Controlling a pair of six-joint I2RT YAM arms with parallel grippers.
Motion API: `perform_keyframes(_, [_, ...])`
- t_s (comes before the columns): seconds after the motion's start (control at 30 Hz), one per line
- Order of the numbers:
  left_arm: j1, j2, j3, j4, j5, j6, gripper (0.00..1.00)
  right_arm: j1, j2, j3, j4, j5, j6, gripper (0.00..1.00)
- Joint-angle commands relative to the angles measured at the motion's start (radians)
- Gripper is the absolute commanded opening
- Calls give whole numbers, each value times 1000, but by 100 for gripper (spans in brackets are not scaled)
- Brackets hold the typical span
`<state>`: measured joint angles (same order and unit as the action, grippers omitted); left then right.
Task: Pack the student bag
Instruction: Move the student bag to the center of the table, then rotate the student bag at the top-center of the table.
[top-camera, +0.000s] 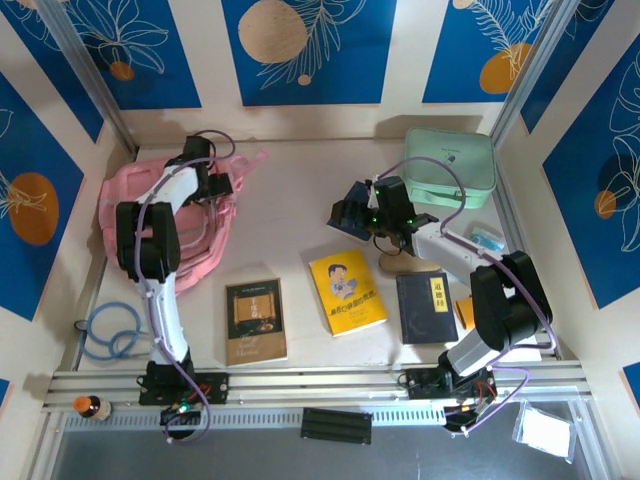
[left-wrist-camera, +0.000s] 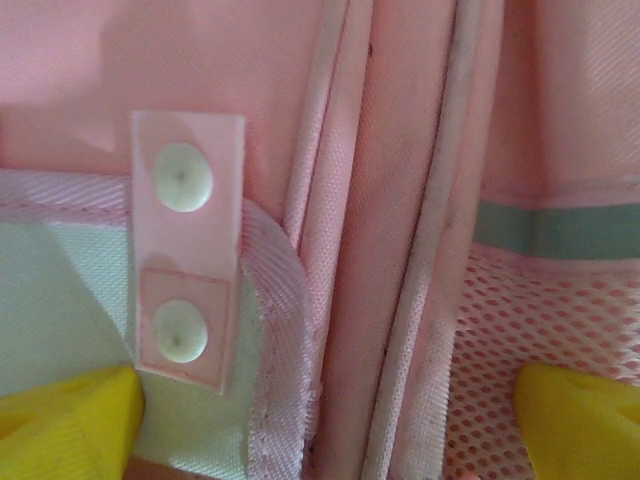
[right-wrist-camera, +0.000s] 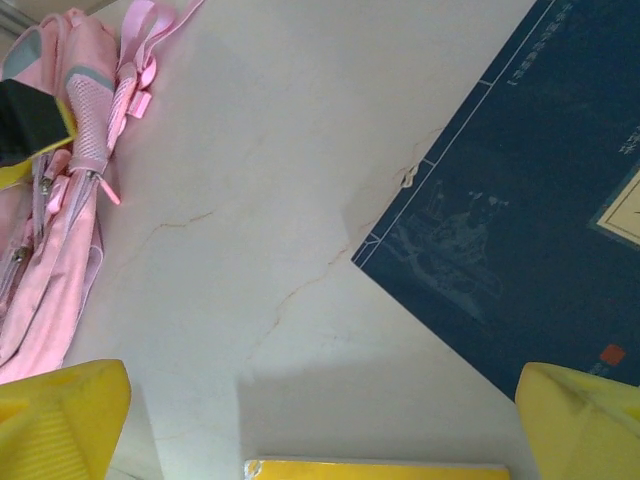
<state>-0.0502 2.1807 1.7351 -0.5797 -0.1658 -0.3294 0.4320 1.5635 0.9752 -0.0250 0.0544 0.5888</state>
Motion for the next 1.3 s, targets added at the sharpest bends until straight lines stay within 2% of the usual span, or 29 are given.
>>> perform_keyframes(0.0, [-62, 49, 38, -132, 4, 87, 94, 7, 28, 22, -19, -19, 23, 100])
perform_keyframes(0.27, [-226, 84, 33, -166, 59, 207, 92, 11, 54, 39, -15, -13, 57, 100])
perform_keyframes(0.4, [-292, 69, 17, -149, 117, 200, 91, 12, 47, 28, -12, 6, 66, 100])
perform_keyframes(0.53, [-341, 20, 10, -111, 195, 177, 85, 8, 34, 10, -12, 27, 80, 100])
perform_keyframes(0.7, [-339, -86, 83, -130, 198, 139, 87, -10, 43, 16, -8, -32, 127, 99])
perform_keyframes(0.77, [-335, -167, 56, -109, 202, 109, 88, -9, 52, 33, -9, -65, 153, 98])
perform_keyframes(0.9, [-326, -381, -176, -6, 163, 2, 90, 14, 116, 96, -5, -132, 240, 96])
perform_keyframes(1.07, [-295, -623, -549, 100, 162, -195, 86, 52, 267, 244, -24, -205, 306, 86])
perform_keyframes(1.2, [-258, -791, -767, 144, 235, -296, 85, 78, 389, 372, -75, -165, 334, 82])
perform_keyframes(1.27, [-256, -859, -814, 107, 223, -319, 85, 79, 445, 429, -96, -159, 350, 80])
